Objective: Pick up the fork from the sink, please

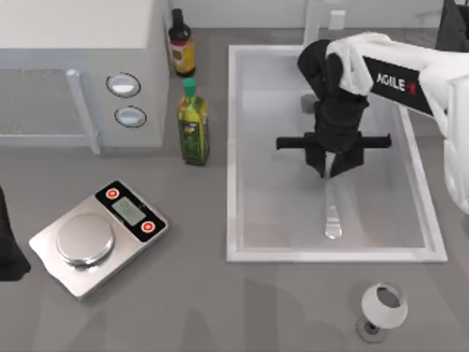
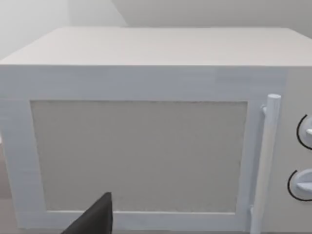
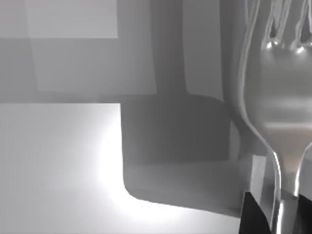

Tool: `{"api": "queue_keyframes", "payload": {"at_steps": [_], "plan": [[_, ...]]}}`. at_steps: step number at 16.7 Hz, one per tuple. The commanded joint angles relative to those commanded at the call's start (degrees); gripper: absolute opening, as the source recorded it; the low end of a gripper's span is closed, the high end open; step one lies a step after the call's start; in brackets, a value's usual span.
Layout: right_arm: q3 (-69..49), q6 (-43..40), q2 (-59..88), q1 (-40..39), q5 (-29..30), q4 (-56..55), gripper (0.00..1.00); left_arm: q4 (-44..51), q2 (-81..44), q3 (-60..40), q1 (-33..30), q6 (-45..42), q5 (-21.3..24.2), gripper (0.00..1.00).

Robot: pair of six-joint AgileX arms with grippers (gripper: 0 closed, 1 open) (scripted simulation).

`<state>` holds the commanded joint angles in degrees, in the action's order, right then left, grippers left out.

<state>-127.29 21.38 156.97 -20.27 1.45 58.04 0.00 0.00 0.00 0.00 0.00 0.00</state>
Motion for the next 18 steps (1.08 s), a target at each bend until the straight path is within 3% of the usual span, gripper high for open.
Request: {"api": "queue_keyframes", "payload": {"at_steps": [4,12,18], "plan": [[-6.5,0.1,1.1,-0.1,0.0,6.1,0.0,0.0,0.0,0.0,0.0,0.0,0.0,1.0],[-35.3,0.0,2.5,0.0,0.0,32.9,0.0,0.0,0.0,0.0,0.0,0.0,0.0,1.0],[-39.0,-0.1,2.4,0.1,0.0,36.5,0.0,0.0,0.0,0.0,0.0,0.0,0.0,1.0]]}}
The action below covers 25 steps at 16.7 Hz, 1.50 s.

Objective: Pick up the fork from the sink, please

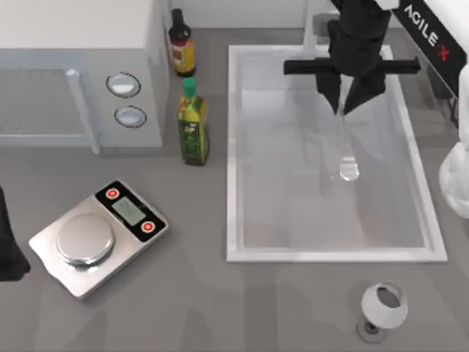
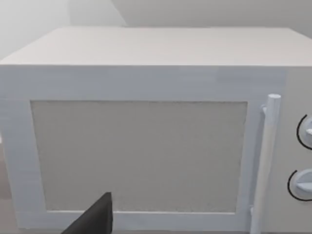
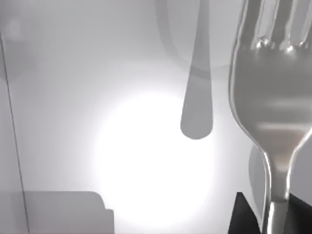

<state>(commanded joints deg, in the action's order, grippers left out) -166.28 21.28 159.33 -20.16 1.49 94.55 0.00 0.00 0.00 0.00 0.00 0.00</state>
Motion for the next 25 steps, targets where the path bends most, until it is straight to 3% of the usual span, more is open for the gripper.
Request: {"api": "queue_keyframes", "payload": {"at_steps": [7,18,25], "plan": [[9.6,-1.9,-8.4,1.9,-0.3,-2.5,0.0,0.0,0.0,0.0,0.0,0.0,0.0,1.0],[59.4,-10.6,-43.8,10.3,-1.3,-12.2,0.0,0.0,0.0,0.0,0.0,0.0,0.0,1.0],[65.9,-12.1,-49.8,11.8,-1.4,-13.7,0.0,0.0,0.0,0.0,0.0,0.0,0.0,1.0]]}}
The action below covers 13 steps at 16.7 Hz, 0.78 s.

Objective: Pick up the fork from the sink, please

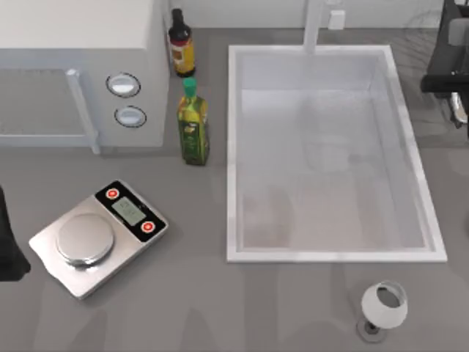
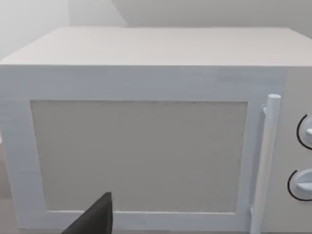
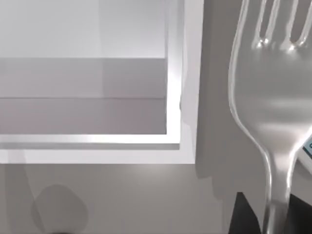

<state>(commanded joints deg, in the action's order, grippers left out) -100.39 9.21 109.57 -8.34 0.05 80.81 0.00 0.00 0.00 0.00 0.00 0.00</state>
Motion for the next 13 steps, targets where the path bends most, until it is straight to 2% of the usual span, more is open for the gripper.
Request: {"api": "queue_keyframes", "payload": {"at_steps": [4,10,13], "plan": [[2.2,0.1,0.4,-0.3,0.0,-2.1,0.0,0.0,0.0,0.0,0.0,0.0,0.0,1.0],[16.0,0.2,2.2,-0.2,0.0,-19.0,0.0,0.0,0.0,0.0,0.0,0.0,0.0,1.0],[20.5,0.3,3.1,-0.2,0.0,-23.7,0.0,0.0,0.0,0.0,0.0,0.0,0.0,1.0]]}}
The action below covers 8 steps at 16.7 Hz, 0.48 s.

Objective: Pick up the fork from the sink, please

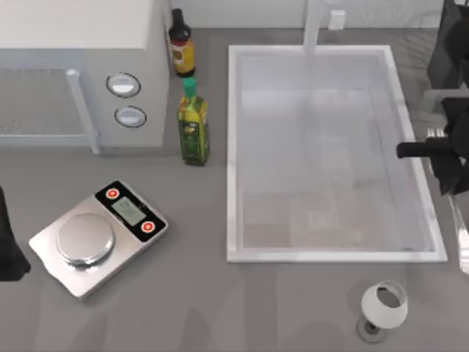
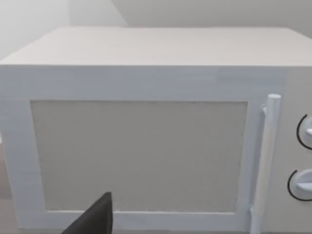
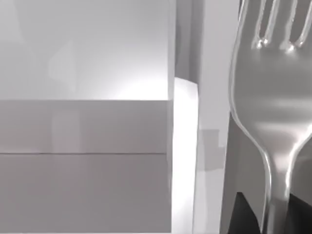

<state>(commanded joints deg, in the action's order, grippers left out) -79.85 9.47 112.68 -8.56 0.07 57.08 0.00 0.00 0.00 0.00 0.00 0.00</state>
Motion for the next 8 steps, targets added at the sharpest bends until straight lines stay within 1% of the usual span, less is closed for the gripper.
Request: {"api": "queue_keyframes", "payload": {"at_steps": [4,8], "plan": [[0.3,0.0,0.1,0.0,0.0,-0.3,0.0,0.0,0.0,0.0,0.0,0.0,0.0,1.0],[0.3,0.0,0.1,0.0,0.0,-0.3,0.3,0.0,0.0,0.0,0.0,0.0,0.0,1.0]]}}
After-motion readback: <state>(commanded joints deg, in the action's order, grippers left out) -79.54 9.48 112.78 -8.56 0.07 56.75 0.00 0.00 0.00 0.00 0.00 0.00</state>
